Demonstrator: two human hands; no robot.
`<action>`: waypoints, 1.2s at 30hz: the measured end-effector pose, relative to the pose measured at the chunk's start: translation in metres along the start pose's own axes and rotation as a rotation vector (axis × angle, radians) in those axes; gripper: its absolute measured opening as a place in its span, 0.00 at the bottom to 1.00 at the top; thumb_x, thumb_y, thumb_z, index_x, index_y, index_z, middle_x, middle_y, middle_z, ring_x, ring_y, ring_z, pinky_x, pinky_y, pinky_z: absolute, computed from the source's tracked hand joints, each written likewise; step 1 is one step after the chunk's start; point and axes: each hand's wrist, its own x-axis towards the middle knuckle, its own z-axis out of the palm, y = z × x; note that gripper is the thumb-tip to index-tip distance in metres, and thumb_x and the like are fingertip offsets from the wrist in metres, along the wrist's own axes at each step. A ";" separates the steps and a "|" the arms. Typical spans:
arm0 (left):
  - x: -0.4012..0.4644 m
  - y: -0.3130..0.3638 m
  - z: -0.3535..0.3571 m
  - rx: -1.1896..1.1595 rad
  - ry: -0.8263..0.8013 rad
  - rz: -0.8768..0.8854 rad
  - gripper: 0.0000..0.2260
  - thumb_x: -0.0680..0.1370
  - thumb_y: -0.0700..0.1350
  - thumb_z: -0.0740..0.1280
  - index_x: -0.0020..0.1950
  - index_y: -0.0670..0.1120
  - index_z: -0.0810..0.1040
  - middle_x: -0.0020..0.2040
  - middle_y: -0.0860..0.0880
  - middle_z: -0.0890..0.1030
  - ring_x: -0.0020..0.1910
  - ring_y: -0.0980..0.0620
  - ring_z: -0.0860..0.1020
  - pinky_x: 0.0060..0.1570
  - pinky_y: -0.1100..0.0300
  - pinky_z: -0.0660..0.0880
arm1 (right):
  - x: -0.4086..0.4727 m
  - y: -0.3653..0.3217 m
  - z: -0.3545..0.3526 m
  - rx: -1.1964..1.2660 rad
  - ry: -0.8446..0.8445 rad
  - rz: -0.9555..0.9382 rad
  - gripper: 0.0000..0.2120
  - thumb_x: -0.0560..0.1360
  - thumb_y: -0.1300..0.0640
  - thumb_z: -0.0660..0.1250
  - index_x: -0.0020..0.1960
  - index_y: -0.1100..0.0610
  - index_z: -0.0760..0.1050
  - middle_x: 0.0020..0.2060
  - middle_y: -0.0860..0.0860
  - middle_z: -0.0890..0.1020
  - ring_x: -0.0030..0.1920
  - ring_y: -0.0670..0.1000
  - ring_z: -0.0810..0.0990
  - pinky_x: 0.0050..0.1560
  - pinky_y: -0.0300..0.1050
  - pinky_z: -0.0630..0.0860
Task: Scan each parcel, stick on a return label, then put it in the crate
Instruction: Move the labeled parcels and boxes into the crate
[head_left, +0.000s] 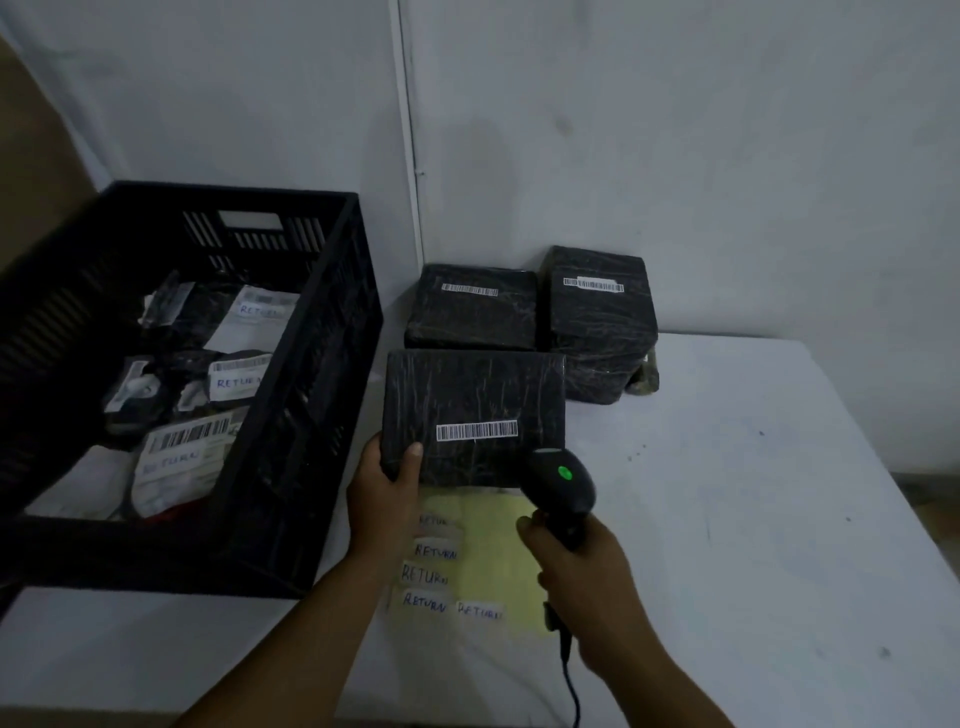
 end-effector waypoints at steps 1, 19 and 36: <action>-0.001 -0.001 -0.002 0.002 -0.013 -0.002 0.15 0.80 0.52 0.67 0.65 0.51 0.76 0.51 0.58 0.81 0.50 0.60 0.79 0.46 0.62 0.76 | -0.006 -0.003 0.006 0.001 -0.025 -0.006 0.14 0.72 0.49 0.73 0.38 0.58 0.74 0.26 0.51 0.72 0.28 0.51 0.73 0.33 0.49 0.71; -0.004 -0.010 -0.015 0.129 -0.115 -0.020 0.17 0.78 0.53 0.69 0.64 0.49 0.70 0.45 0.60 0.76 0.42 0.67 0.73 0.35 0.69 0.68 | -0.063 -0.017 0.047 -0.010 -0.011 -0.005 0.11 0.77 0.53 0.71 0.41 0.58 0.73 0.23 0.47 0.70 0.25 0.46 0.70 0.30 0.39 0.70; -0.014 -0.005 -0.005 0.101 -0.104 -0.055 0.17 0.77 0.50 0.71 0.63 0.47 0.73 0.51 0.53 0.78 0.49 0.52 0.77 0.44 0.61 0.72 | -0.067 -0.013 0.027 -0.028 -0.009 0.030 0.12 0.76 0.51 0.71 0.42 0.59 0.75 0.26 0.48 0.71 0.27 0.46 0.71 0.34 0.41 0.72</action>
